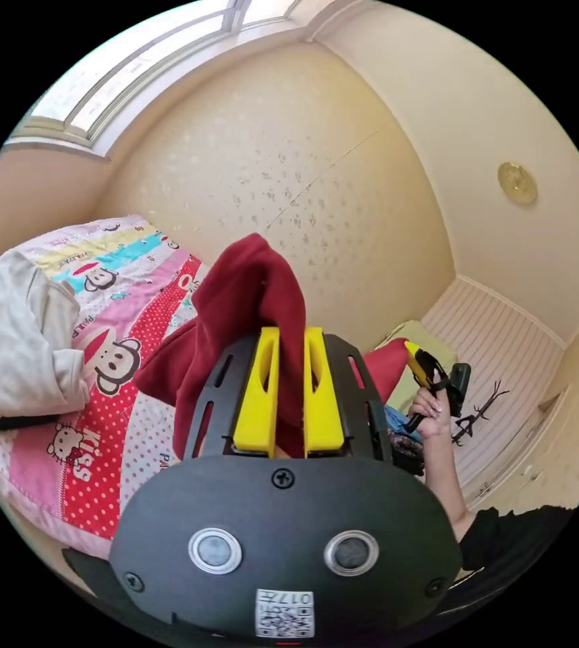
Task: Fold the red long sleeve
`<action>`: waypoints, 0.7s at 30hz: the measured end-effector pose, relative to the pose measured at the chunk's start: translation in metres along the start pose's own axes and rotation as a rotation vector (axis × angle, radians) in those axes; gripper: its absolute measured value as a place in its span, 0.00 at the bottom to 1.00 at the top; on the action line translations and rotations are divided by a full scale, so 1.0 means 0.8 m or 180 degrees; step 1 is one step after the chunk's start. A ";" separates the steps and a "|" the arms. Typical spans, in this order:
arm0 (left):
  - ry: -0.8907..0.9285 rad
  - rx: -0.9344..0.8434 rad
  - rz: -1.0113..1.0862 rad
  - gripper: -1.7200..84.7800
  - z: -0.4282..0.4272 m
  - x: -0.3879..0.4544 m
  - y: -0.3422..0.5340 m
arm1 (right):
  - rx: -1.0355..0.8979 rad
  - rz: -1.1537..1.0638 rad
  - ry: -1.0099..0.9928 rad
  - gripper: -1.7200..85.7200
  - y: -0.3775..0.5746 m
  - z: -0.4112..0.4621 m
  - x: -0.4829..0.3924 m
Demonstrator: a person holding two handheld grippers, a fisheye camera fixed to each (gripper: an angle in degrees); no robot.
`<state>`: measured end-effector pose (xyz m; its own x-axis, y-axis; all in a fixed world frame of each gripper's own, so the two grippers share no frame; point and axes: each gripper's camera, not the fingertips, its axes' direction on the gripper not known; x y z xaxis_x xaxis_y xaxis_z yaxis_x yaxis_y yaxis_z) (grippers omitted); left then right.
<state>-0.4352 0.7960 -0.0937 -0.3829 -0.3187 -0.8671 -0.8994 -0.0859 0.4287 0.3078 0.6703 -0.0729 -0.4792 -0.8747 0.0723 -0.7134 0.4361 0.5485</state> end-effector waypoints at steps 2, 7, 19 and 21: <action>0.0034 0.0188 0.0455 0.09 0.006 0.038 0.005 | 0.0287 -0.0096 0.0206 0.06 0.007 -0.066 -0.001; 0.0452 0.0079 0.0139 0.11 0.054 0.012 0.105 | 0.0094 0.0852 0.0504 0.06 0.152 -0.166 0.084; 0.0791 -0.0868 -0.1226 0.09 0.075 -0.135 0.269 | 0.0422 0.2428 -0.0151 0.08 0.458 -0.228 0.195; 0.0524 -0.0791 -0.0610 0.12 0.086 -0.107 0.199 | 0.0282 0.2296 -0.0210 0.10 0.435 -0.220 0.201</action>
<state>-0.5603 0.8745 0.0316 -0.1547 -0.4208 -0.8939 -0.8650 -0.3794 0.3284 0.0723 0.6442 0.2762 -0.8735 -0.3499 0.3383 -0.2459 0.9171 0.3137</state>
